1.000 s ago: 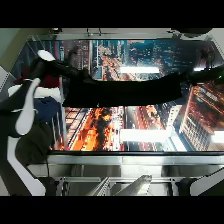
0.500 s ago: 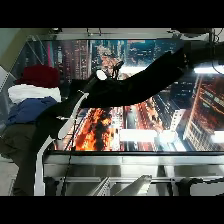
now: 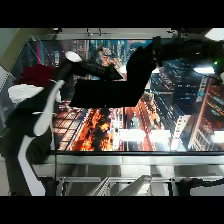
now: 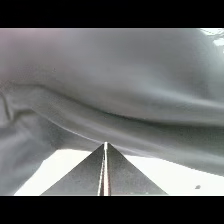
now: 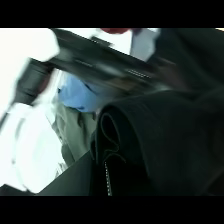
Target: Fold the shirts.
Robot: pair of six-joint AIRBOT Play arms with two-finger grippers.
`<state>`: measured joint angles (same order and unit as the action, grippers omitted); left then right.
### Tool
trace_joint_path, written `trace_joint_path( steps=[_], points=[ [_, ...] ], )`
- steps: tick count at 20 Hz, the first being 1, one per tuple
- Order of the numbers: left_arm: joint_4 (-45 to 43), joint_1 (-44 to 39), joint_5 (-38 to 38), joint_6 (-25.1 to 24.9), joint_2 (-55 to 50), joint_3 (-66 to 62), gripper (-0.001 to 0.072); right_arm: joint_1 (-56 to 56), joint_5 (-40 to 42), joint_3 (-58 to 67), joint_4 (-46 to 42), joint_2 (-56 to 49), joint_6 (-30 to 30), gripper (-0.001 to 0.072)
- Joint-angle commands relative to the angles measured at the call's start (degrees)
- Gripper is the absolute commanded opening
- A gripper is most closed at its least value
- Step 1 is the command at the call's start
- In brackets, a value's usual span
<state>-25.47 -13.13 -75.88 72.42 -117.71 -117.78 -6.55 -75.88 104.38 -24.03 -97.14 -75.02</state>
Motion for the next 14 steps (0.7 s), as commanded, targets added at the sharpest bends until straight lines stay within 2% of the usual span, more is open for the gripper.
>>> trace_joint_path(
  steps=[1, 5, 7, 8, 9, 10, 11, 13, 14],
  points=[
    [3.04, 13.07, -11.65, -1.75, 12.04, 0.15, -0.0004, -9.03, 11.93, 0.04, 0.28, -2.60, 0.00, 0.0024],
    [3.10, 26.67, -11.41, -4.28, 22.14, 1.75, -0.0003, -23.15, 31.71, 0.04, 1.20, -10.88, 0.61, 0.0024],
    [3.08, 30.73, -11.15, -7.13, 26.23, 5.86, 0.0015, -29.70, 43.50, 0.04, 5.60, -16.37, 5.07, 0.0025],
    [3.06, 32.24, -11.19, -8.46, 27.71, 7.98, 0.0015, -32.50, 49.29, 0.07, 9.51, -19.10, 9.03, 0.0067],
    [3.08, 33.55, -11.15, -9.66, 29.20, 10.45, 0.0015, -34.62, 53.18, 0.07, 13.57, -21.31, 12.87, 0.0296],
    [3.08, 34.69, -11.17, -10.34, 30.42, 12.76, 0.0015, -36.04, 54.95, 0.09, 16.76, -22.88, 16.24, 0.0561],
    [3.08, 35.71, -11.15, -11.10, 31.23, 14.53, 0.0015, -36.65, 54.75, 0.07, 18.88, -23.82, 18.36, 0.0653],
    [3.10, 37.73, -10.40, -11.98, 32.26, 17.25, 0.0014, -36.26, 53.66, 0.09, 19.17, -23.56, 18.47, 0.0646],
    [3.10, 38.64, -10.21, -11.98, 32.44, 18.05, 0.0015, -35.45, 52.37, 0.09, 19.08, -22.80, 18.53, 0.0522]
  ],
)
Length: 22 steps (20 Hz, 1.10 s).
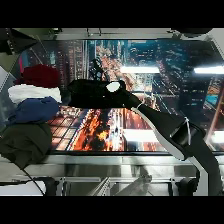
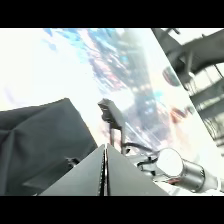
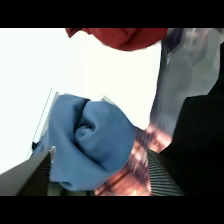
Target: Fold the shirts.
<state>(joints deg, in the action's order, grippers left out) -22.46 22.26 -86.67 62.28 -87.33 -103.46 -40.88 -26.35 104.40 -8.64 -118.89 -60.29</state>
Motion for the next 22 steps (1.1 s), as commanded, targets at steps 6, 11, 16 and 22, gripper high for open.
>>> trace_joint_path(
  steps=[6, 11, 16, 22],
  points=[
    [0.20, 5.16, -0.72, -1.70, 2.05, 3.96, 0.0015, 11.67, -18.05, 0.07, -8.26, 7.41, -3.41, 0.0024],
    [0.07, 2.40, -2.27, -1.68, 2.03, 3.96, 0.0015, 25.07, -35.32, 0.04, -23.26, 11.98, -12.15, 0.0239],
    [0.02, -0.59, -3.39, -1.68, 2.03, 3.96, 0.0014, 30.71, -38.45, -0.28, -43.47, 9.55, -23.56, 0.0697],
    [0.02, -2.38, -3.13, -1.79, 2.03, 3.96, 0.0015, 29.79, -37.44, -0.26, -39.34, 0.09, -23.52, 0.0696]
  ],
)
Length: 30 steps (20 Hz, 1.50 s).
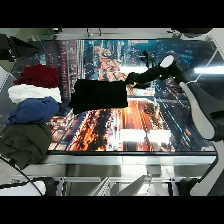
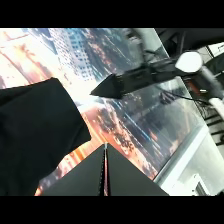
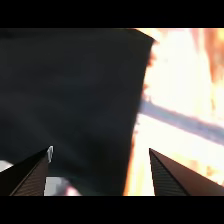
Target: Fold the shirts.
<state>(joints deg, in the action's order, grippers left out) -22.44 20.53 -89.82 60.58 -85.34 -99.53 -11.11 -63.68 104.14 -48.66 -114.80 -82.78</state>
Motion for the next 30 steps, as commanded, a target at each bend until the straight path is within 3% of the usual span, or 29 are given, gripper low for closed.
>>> trace_joint_path(
  steps=[1, 4, 8, 9, 10, 14, 16, 19, 24, 27, 30],
  points=[
    [0.00, -0.63, 0.02, -0.09, 0.04, 0.02, 0.0015, -0.11, 0.24, 0.00, 3.78, -5.51, 0.96, 0.0696],
    [-0.02, -0.63, 0.00, -0.09, 0.04, 0.02, 0.0014, -1.03, 2.49, 0.00, 12.41, -8.57, 6.10, 0.0695],
    [0.00, -0.72, 0.00, -0.09, 0.04, 0.02, 0.0015, -2.82, 5.35, 0.11, 17.66, -10.34, 9.68, 0.0668],
    [0.00, -0.74, 0.00, -0.09, 0.04, 0.02, 0.0015, -3.06, 5.22, 0.15, 20.74, -10.27, 11.98, 0.0318],
    [0.00, -0.74, -0.02, -0.07, 0.04, 0.02, 0.0015, -3.21, 5.11, 0.28, 24.35, -10.19, 13.42, 0.0038],
    [0.00, -0.74, -0.26, 1.07, 0.04, 0.02, 0.0014, -2.27, 5.22, 1.29, 28.02, -6.78, 13.60, 0.0021],
    [0.00, -0.74, -1.70, 2.60, 0.04, 0.02, 0.0014, 1.01, 5.42, 1.29, 25.46, -2.86, 10.05, 0.0021],
    [0.00, -1.38, -6.36, 3.89, 0.11, 0.02, 0.0013, 11.06, 5.11, 1.27, 20.15, 3.04, 2.08, 0.0021],
    [-0.11, -6.67, -8.72, 5.07, 0.11, 0.02, 0.0013, 31.06, 3.08, -0.63, 18.82, 10.43, -0.63, 0.0022],
    [-0.50, -11.06, -5.62, 5.05, 0.04, 0.02, 0.0013, 41.16, 2.86, -8.63, 17.62, 16.17, -0.59, 0.0021],
    [-0.57, -15.56, -3.93, 4.98, -0.07, 0.02, 0.0013, 48.96, 9.20, -23.69, 12.59, 24.41, -0.63, 0.0021]
  ],
)
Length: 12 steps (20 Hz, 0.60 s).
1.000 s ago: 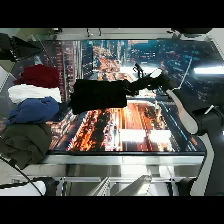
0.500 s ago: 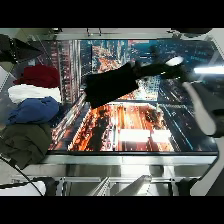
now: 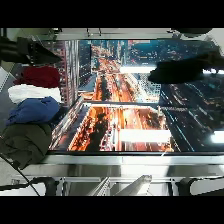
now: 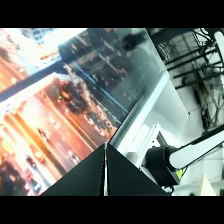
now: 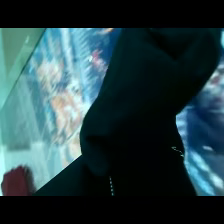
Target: Fold the shirts.
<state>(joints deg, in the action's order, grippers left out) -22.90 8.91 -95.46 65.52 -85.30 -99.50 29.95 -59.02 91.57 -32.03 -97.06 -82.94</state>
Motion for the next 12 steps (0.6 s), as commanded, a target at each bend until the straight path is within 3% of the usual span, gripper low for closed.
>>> trace_joint_path(
  steps=[1, 6, 12],
  points=[
    [-0.11, -5.27, 1.75, -0.15, -0.11, 0.00, 0.0013, 9.99, 7.93, -17.44, -4.22, 9.90, -0.44, 0.0021],
    [-0.48, -10.27, 2.47, -1.09, -0.11, 0.00, 0.0014, 15.80, 25.24, -49.72, -4.17, 26.03, 1.70, 0.0021],
    [-6.05, -12.57, 2.01, -1.01, -0.11, 0.00, 0.0014, 15.67, 30.36, -61.92, -2.29, 32.89, 2.56, 0.0021]
  ],
)
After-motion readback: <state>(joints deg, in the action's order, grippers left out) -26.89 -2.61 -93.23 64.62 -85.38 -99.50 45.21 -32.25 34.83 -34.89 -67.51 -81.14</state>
